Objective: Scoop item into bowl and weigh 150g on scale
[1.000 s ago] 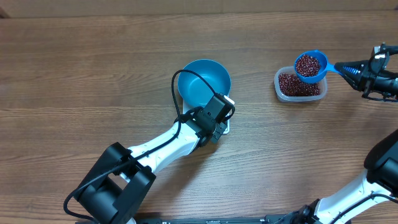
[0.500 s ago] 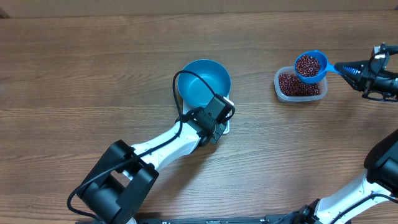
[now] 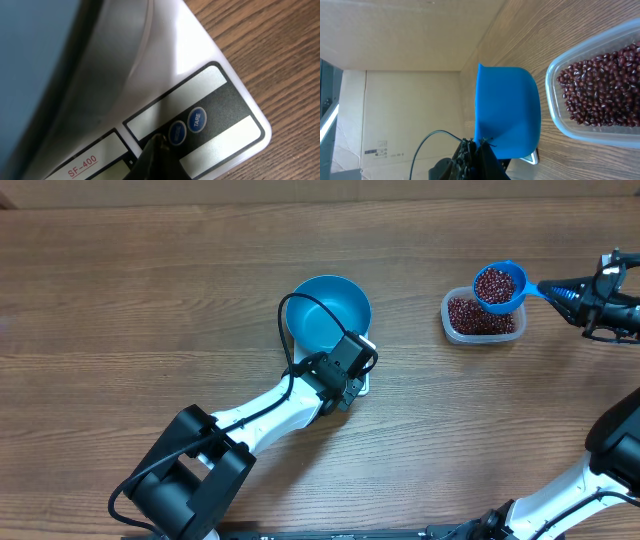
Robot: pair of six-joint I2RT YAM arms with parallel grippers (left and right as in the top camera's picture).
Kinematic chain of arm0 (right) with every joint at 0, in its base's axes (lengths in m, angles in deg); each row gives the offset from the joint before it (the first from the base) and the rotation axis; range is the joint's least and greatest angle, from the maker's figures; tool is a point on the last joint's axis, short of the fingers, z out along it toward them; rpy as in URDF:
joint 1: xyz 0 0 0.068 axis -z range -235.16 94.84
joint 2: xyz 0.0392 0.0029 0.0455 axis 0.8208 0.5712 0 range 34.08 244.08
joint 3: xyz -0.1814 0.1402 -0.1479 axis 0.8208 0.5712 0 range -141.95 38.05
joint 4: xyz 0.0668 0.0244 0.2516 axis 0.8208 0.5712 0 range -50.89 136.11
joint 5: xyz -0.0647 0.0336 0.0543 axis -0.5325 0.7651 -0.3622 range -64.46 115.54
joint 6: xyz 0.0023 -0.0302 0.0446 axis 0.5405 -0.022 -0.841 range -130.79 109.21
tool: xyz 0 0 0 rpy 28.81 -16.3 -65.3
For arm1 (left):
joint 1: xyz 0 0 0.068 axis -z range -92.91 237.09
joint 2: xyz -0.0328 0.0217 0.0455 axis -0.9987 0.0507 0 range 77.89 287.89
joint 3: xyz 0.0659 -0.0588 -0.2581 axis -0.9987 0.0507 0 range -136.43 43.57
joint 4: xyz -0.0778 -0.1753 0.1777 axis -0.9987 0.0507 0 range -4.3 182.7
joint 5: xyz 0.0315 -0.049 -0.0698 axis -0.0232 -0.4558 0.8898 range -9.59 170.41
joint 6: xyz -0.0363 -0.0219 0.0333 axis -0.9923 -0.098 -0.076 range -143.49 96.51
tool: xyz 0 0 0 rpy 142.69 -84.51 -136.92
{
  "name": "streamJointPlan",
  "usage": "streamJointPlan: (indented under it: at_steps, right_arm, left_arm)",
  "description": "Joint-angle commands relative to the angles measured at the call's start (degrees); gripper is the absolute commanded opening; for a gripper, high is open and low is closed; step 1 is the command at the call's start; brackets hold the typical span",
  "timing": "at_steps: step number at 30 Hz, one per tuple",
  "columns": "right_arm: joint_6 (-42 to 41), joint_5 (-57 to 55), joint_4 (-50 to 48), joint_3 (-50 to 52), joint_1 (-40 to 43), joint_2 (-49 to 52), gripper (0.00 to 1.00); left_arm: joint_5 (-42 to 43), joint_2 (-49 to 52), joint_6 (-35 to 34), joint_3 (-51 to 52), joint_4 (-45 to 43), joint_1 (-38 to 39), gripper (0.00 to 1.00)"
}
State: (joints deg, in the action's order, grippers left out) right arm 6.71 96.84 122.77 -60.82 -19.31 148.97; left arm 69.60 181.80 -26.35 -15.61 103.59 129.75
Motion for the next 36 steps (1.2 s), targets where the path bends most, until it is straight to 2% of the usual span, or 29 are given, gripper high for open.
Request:
streamJointPlan:
  at_steps: [1,36]
  right_arm:
    - [0.8,1.6,0.0,0.2,-0.2,0.0,0.04]
    - [1.0,1.6,0.1,0.2,-0.2,0.0,0.04]
  left_arm:
    - [-0.8,0.9,-0.2,-0.1,-0.6,0.0,0.04]
    - [-1.7,1.7,-1.4,-0.1,-1.5,-0.7,0.04]
